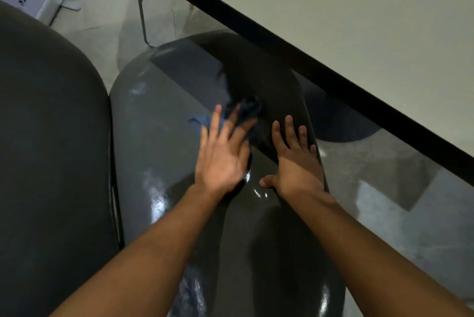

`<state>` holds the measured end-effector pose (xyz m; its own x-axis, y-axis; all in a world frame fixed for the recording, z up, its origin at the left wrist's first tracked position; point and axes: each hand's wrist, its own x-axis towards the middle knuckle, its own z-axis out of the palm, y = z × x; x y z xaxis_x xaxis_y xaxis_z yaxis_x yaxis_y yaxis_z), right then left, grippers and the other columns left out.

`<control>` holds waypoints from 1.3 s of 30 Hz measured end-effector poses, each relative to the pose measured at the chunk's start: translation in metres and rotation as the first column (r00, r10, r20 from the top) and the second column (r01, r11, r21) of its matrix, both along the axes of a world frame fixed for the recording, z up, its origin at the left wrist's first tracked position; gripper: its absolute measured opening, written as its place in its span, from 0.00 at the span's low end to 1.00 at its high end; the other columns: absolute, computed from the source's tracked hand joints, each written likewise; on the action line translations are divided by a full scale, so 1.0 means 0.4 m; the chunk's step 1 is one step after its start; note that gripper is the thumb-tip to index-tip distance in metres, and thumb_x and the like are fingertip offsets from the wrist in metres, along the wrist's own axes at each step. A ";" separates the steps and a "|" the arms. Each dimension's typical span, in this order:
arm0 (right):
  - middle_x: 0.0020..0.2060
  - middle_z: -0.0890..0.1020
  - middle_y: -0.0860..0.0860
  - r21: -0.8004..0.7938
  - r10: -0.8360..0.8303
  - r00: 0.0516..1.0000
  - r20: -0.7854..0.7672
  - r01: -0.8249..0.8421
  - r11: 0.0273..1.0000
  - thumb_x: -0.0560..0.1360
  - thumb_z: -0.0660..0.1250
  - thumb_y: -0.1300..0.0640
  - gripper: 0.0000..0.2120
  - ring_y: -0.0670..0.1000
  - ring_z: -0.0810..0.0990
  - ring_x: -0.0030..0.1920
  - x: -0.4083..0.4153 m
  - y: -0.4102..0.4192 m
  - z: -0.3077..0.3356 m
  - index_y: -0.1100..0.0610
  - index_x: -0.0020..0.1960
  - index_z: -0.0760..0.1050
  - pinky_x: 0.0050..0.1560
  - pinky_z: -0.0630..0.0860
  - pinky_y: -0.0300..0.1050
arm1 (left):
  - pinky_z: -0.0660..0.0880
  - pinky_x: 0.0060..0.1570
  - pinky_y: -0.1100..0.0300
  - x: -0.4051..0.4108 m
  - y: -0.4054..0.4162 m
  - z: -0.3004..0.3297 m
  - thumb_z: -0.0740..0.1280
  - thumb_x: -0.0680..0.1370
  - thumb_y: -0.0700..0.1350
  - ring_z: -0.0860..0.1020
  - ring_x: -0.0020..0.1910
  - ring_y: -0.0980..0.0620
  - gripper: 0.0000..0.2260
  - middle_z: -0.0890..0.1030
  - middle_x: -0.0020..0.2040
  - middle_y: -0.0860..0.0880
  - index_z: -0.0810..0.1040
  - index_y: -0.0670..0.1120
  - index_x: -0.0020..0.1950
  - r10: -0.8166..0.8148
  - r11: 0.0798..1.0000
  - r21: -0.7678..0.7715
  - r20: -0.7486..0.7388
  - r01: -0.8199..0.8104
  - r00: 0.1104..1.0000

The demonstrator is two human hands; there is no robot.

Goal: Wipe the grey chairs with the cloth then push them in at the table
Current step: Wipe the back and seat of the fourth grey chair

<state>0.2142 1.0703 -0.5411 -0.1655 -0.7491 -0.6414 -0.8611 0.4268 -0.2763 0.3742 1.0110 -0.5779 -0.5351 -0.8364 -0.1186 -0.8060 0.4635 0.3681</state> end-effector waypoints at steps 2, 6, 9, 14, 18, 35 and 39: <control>0.80 0.30 0.49 -0.028 0.000 1.000 0.001 0.000 1.000 0.69 0.78 0.43 0.62 0.58 0.35 0.81 -0.001 0.006 0.001 0.48 0.81 0.32 0.80 0.47 0.59 | 0.61 0.73 0.33 0.051 0.086 -0.005 0.57 0.81 0.50 0.53 0.83 0.41 0.22 0.64 0.81 0.50 0.70 0.56 0.76 -0.118 0.993 0.006 0.003 0.118 0.993; 0.80 0.31 0.49 -0.043 -0.003 1.000 0.030 0.004 0.999 0.68 0.78 0.42 0.62 0.57 0.36 0.81 -0.007 0.009 0.007 0.47 0.81 0.33 0.80 0.47 0.59 | 0.67 0.69 0.33 0.235 0.191 0.006 0.58 0.80 0.50 0.55 0.82 0.41 0.22 0.63 0.82 0.53 0.70 0.58 0.74 -0.164 0.984 0.082 0.075 0.158 0.984; 0.80 0.31 0.48 -0.021 0.004 0.997 0.079 -0.002 1.000 0.69 0.78 0.42 0.62 0.57 0.35 0.81 -0.014 0.006 0.016 0.47 0.81 0.33 0.79 0.44 0.58 | 0.63 0.72 0.30 0.273 0.128 0.022 0.53 0.82 0.52 0.53 0.82 0.41 0.22 0.63 0.82 0.48 0.67 0.56 0.77 0.146 0.985 0.073 0.133 -0.157 0.980; 0.82 0.44 0.45 -0.104 -0.086 0.964 0.252 0.115 0.988 0.76 0.74 0.54 0.46 0.52 0.46 0.82 -0.073 0.013 0.039 0.46 0.83 0.47 0.79 0.52 0.53 | 0.49 0.77 0.34 -0.016 0.004 0.018 0.51 0.83 0.52 0.44 0.83 0.40 0.26 0.55 0.84 0.47 0.58 0.56 0.83 0.504 0.860 0.078 0.022 -0.504 0.864; 0.79 0.64 0.51 -0.227 -0.277 0.906 0.319 0.357 0.906 0.79 0.66 0.58 0.33 0.52 0.64 0.78 -0.120 0.070 0.040 0.49 0.81 0.59 0.77 0.59 0.45 | 0.55 0.76 0.32 -0.122 0.193 -0.004 0.56 0.83 0.48 0.47 0.83 0.40 0.24 0.58 0.83 0.49 0.63 0.55 0.81 0.106 0.994 0.032 0.003 -0.106 0.994; 0.71 0.76 0.51 -0.039 -0.651 0.615 0.445 0.739 0.672 0.84 0.58 0.60 0.21 0.53 0.73 0.70 -0.084 0.436 0.003 0.52 0.75 0.71 0.72 0.67 0.46 | 0.46 0.77 0.33 -0.135 0.140 -0.001 0.54 0.86 0.51 0.42 0.83 0.40 0.26 0.50 0.85 0.49 0.52 0.57 0.84 0.461 0.883 0.072 0.055 -0.464 0.885; 0.67 0.79 0.50 0.015 -0.697 0.540 0.472 0.786 0.619 0.83 0.64 0.57 0.20 0.48 0.77 0.65 -0.078 0.451 0.007 0.53 0.74 0.72 0.67 0.69 0.39 | 0.51 0.77 0.34 -0.176 0.339 0.003 0.56 0.85 0.51 0.47 0.83 0.40 0.24 0.56 0.84 0.49 0.62 0.55 0.82 0.069 0.997 0.040 0.002 -0.069 0.998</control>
